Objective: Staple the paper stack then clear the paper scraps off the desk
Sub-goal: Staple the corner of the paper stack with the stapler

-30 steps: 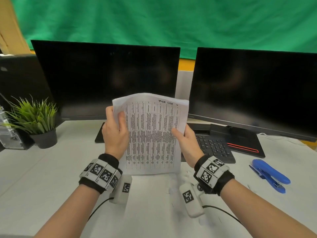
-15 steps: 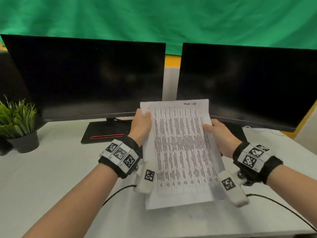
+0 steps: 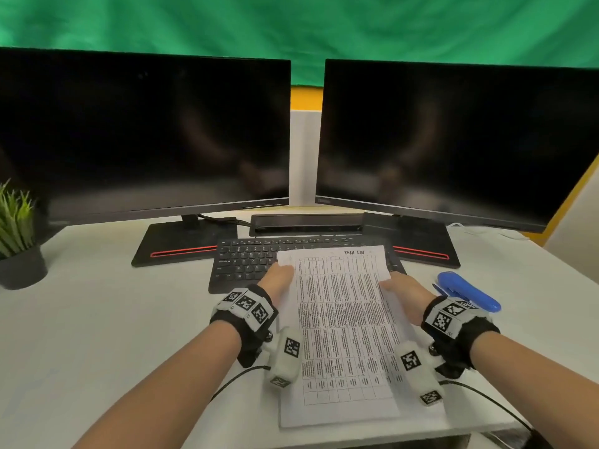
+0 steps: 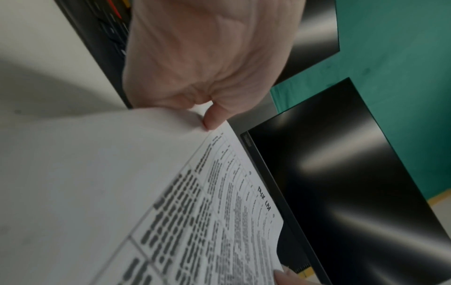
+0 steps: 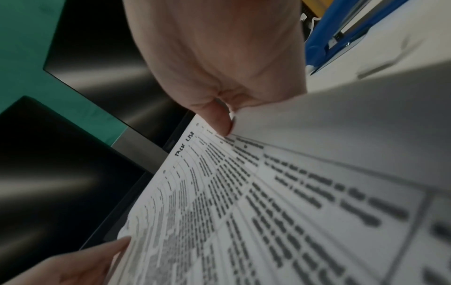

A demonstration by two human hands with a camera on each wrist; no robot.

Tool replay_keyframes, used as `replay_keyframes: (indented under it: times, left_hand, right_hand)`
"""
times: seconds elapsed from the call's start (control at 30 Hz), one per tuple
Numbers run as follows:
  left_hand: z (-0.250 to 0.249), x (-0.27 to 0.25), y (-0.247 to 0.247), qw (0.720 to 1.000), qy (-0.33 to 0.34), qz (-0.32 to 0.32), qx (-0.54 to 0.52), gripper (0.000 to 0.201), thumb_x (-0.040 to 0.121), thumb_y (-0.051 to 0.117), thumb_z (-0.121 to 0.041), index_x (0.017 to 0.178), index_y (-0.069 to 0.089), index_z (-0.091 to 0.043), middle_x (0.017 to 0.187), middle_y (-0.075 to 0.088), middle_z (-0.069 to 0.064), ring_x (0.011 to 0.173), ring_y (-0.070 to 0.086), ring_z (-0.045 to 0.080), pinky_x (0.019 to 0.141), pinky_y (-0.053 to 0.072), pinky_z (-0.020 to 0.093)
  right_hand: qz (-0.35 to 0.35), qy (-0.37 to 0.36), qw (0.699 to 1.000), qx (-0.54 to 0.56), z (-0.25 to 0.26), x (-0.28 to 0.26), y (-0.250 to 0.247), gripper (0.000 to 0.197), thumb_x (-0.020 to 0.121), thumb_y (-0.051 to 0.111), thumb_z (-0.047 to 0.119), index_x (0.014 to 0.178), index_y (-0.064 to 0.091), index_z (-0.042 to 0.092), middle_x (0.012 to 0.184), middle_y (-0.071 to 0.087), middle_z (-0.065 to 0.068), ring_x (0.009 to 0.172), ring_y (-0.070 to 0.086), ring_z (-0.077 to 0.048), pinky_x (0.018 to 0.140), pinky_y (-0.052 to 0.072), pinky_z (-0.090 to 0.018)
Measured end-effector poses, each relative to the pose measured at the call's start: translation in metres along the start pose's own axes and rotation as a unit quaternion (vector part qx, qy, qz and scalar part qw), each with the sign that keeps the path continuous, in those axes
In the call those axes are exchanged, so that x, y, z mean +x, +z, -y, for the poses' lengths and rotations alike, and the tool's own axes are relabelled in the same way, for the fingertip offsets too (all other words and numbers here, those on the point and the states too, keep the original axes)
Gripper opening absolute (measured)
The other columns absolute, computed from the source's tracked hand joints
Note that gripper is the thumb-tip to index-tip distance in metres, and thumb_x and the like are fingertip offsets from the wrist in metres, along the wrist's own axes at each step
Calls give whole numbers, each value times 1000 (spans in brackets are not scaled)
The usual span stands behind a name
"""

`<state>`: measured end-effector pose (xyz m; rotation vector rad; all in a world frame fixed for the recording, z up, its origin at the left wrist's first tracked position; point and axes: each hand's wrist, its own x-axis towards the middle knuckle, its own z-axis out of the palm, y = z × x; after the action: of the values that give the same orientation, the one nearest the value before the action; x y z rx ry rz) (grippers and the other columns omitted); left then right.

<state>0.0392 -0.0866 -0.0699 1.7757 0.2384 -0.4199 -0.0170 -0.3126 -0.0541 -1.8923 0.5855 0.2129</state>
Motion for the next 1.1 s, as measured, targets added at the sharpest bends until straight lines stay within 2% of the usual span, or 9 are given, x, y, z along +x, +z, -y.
replay_keyframes:
  times: [0.1,0.23,0.3,0.57,0.7,0.8,0.87,1.0,1.1]
  left_hand:
    - [-1,1,-1,999,-20,-8,-26,53,99,34,-35,145,30,-7,135,52,14,117,56,31,78,49,35]
    - [6,10,2,997,28,-73,25,53,100,38,-28,147,27,-7,146,41,13,130,46,31,106,41,41]
    - [8,14,7,996,35,-81,19,52,98,40,-26,145,32,-5,144,44,13,129,47,31,108,40,42]
    - [6,26,12,996,-7,-88,-12,43,96,35,-22,127,50,5,115,58,18,103,56,30,95,43,37]
    - [5,27,14,992,-9,-108,65,39,98,31,-8,129,47,10,130,54,23,116,54,35,97,43,36]
    - [6,28,14,991,-3,-106,83,40,100,29,-7,133,44,10,133,52,24,121,52,35,86,42,32]
    - [8,30,14,993,3,-103,59,41,99,31,-10,136,41,7,135,50,24,122,51,36,89,42,33]
    - [10,28,13,995,-3,-103,18,46,99,33,-15,143,33,0,141,45,18,127,47,34,107,39,42]
    - [10,27,13,995,-3,-101,-9,45,98,35,-17,140,37,0,138,49,18,125,50,33,107,41,44]
  right_hand:
    - [16,25,1000,5,-7,9,-1,35,88,50,12,121,51,1,129,53,-21,108,51,-29,104,42,-48]
    - [16,41,999,26,-1,12,2,35,88,51,22,118,55,5,113,64,-17,106,61,-32,99,47,-45]
    - [-4,17,1000,-16,4,14,5,39,93,46,28,122,53,3,116,62,-15,108,60,-30,101,46,-44]
    - [-46,-22,996,-79,-7,25,8,37,96,42,21,123,51,-2,124,57,-18,115,55,-31,102,44,-43]
    - [-54,-31,995,-77,-8,26,6,34,94,45,26,117,54,2,117,60,-16,109,58,-29,99,46,-44]
    - [-79,-52,989,-114,-3,24,-13,31,96,41,32,101,54,5,96,62,-13,89,60,-26,85,51,-40]
    - [-141,-84,966,-200,-3,26,-37,28,97,40,31,102,52,7,97,59,-13,88,57,-27,82,48,-39]
    - [-286,-49,846,-448,-15,39,-82,34,90,49,26,121,47,14,122,46,-14,114,45,-33,94,39,-44]
    - [-261,30,818,-512,-32,52,-95,41,88,48,42,120,46,16,124,49,-11,117,46,-31,98,36,-44]
